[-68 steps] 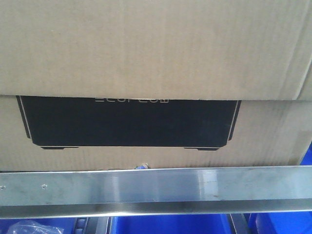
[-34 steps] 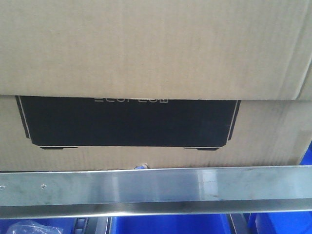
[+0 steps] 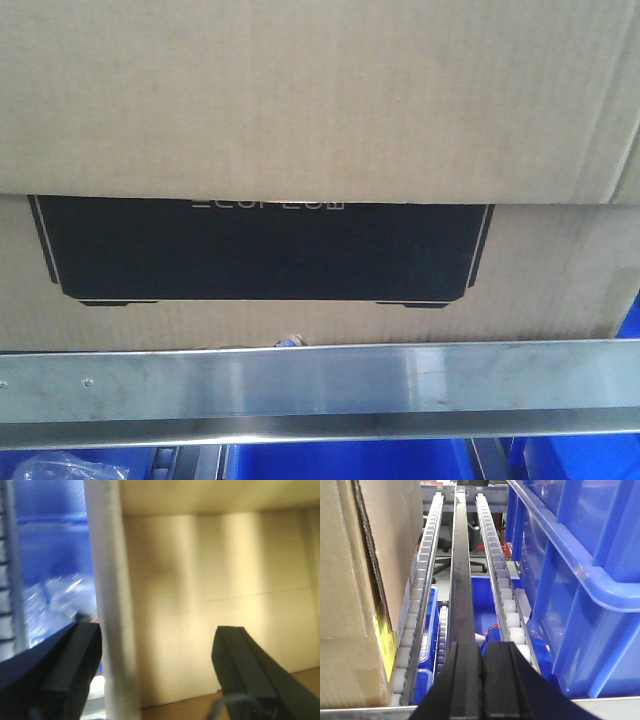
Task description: Grab box from left shelf to table start
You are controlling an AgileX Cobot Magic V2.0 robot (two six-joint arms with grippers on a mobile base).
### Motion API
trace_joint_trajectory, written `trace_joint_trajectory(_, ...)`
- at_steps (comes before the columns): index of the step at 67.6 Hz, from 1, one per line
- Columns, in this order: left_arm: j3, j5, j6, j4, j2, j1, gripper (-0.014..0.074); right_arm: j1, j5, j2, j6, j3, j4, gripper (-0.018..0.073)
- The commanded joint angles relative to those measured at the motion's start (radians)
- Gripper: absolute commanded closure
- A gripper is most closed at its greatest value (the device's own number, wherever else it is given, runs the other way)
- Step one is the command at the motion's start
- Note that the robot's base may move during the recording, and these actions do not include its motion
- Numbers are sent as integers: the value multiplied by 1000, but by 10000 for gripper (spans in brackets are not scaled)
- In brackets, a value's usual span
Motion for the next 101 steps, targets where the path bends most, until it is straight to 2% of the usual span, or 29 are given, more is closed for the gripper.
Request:
trace_joint_trajectory(1,-64,0,-90,59,-10,-39,225,-6,-99,-8,0,0,-3,503)
trace_joint_trajectory(8,-85,5,-132,91,15,-52,225,-6,-99,-8,0,0,-3,503)
trace_joint_trajectory(21,-85,20,-134,125,38,-52,225,-6,-104,-8,1,0,-3,503)
trace_joint_trajectory(30,-85,20,-134,131,50,-52,225,-6,-143,-8,1,-14,59,503)
trace_joint_trajectory(37,-85,20,-134,131,55,-52,225,-6,-127,-7,1,-77,80,503)
trace_joint_trajectory(45,-85,20,-134,131,62,-52,225,-6,-49,11,1,-204,80,493)
trace_joint_trajectory(49,-85,20,-134,139,63,-52,225,-6,14,44,0,-276,80,442)
trace_joint_trajectory(52,-85,20,-134,149,63,-52,225,-6,48,71,-1,-329,79,370)
trace_joint_trajectory(61,-85,15,-132,162,63,-52,225,-6,157,199,-1,-484,79,40)
trace_joint_trajectory(65,-85,15,-129,162,63,-52,225,-6,214,258,-1,-548,79,-79)
trace_joint_trajectory(73,-85,15,-130,162,63,-52,225,-6,336,380,-7,-683,79,-55)
trace_joint_trajectory(79,-85,15,-128,162,63,-52,225,-5,426,475,-61,-792,103,-55)
trace_joint_trajectory(90,-85,0,-128,162,63,-52,225,10,636,666,-213,-1009,232,-55)
trace_joint_trajectory(94,-85,-3,-128,162,63,-52,225,26,706,743,-227,-1078,279,-55)
trace_joint_trajectory(101,-85,-3,-128,162,63,-52,225,36,779,866,-227,-1161,291,-55)
